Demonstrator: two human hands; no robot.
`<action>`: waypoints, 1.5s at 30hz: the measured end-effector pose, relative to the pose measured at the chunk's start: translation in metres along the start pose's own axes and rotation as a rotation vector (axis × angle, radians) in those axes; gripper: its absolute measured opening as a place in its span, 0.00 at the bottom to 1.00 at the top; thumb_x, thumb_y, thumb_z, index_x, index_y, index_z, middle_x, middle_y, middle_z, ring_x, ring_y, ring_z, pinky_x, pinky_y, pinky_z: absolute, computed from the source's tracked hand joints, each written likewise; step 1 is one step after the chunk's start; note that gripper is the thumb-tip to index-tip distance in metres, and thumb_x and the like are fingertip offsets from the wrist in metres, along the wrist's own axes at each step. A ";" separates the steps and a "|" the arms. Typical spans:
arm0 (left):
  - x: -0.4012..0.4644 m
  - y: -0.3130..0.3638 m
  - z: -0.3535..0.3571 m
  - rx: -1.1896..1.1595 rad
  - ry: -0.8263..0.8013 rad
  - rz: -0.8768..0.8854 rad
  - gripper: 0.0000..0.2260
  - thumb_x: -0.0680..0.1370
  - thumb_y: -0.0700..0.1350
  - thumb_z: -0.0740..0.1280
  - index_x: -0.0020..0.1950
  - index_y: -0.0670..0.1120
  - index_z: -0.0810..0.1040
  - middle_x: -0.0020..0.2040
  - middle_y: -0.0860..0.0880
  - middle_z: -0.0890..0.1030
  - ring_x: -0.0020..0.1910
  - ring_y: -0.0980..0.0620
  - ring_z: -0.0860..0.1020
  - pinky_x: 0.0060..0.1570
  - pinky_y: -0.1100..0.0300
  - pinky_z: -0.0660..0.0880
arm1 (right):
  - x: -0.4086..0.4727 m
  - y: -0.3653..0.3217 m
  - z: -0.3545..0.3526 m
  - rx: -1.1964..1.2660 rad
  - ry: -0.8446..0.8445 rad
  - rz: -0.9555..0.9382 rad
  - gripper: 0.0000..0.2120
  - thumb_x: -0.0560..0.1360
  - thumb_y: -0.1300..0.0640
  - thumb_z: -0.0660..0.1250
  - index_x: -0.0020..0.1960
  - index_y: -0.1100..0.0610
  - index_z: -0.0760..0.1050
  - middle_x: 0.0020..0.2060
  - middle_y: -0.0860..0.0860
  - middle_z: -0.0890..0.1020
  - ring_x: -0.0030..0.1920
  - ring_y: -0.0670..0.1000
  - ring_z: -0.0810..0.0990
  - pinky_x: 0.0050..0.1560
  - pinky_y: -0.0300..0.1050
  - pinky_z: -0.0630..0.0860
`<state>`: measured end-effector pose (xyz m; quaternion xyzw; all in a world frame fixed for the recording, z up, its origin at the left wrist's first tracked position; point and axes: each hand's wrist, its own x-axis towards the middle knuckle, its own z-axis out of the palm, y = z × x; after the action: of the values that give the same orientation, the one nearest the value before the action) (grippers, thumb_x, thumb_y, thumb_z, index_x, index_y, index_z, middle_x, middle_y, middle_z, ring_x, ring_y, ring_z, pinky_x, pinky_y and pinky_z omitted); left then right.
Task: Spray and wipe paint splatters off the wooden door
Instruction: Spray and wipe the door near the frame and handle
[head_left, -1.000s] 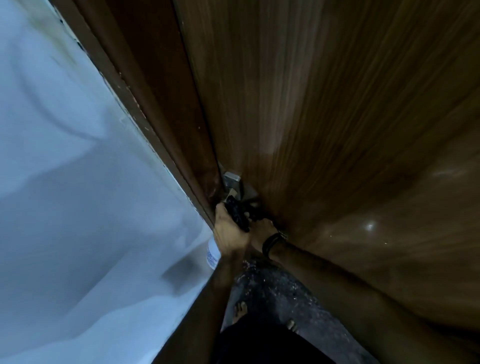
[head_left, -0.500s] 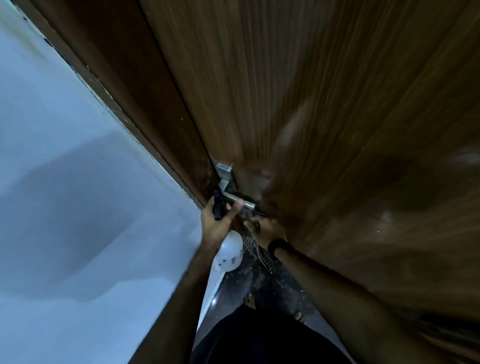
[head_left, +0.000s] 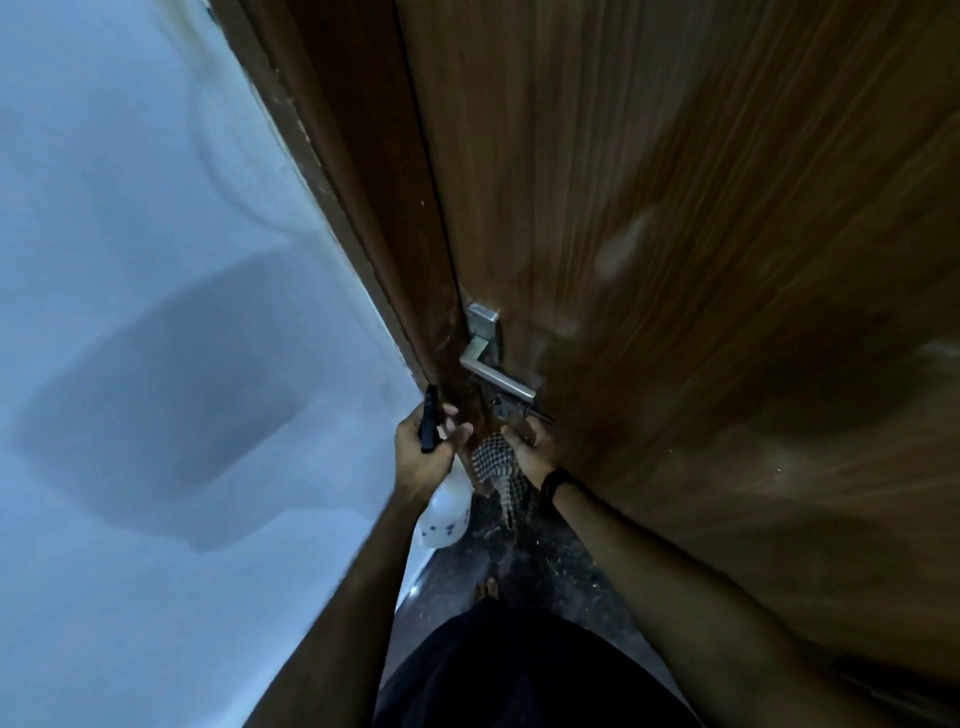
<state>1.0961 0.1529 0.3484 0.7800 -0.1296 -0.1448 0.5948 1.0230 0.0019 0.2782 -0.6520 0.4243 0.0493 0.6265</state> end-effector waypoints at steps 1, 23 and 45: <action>-0.001 -0.001 -0.001 0.005 -0.010 0.016 0.07 0.71 0.37 0.75 0.47 0.43 0.80 0.39 0.44 0.80 0.38 0.52 0.79 0.41 0.58 0.75 | 0.001 -0.002 0.003 0.077 0.001 0.041 0.31 0.81 0.50 0.65 0.78 0.61 0.60 0.74 0.57 0.68 0.74 0.58 0.66 0.66 0.44 0.64; 0.004 -0.018 -0.042 0.014 -0.142 -0.012 0.08 0.71 0.37 0.77 0.45 0.48 0.82 0.40 0.51 0.83 0.41 0.54 0.80 0.49 0.55 0.76 | 0.024 0.011 0.041 0.223 0.303 0.100 0.13 0.79 0.49 0.67 0.49 0.60 0.75 0.46 0.56 0.77 0.51 0.54 0.75 0.56 0.50 0.71; 0.025 0.053 0.061 -0.087 0.033 -0.195 0.35 0.70 0.50 0.80 0.73 0.42 0.72 0.68 0.44 0.78 0.67 0.44 0.76 0.66 0.56 0.73 | -0.013 0.000 -0.016 -0.725 0.188 -0.195 0.14 0.80 0.47 0.61 0.63 0.46 0.76 0.58 0.52 0.81 0.59 0.58 0.79 0.57 0.54 0.77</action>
<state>1.0949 0.0755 0.3826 0.7646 -0.0368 -0.1947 0.6133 1.0074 -0.0059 0.2895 -0.8700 0.3711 0.0761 0.3155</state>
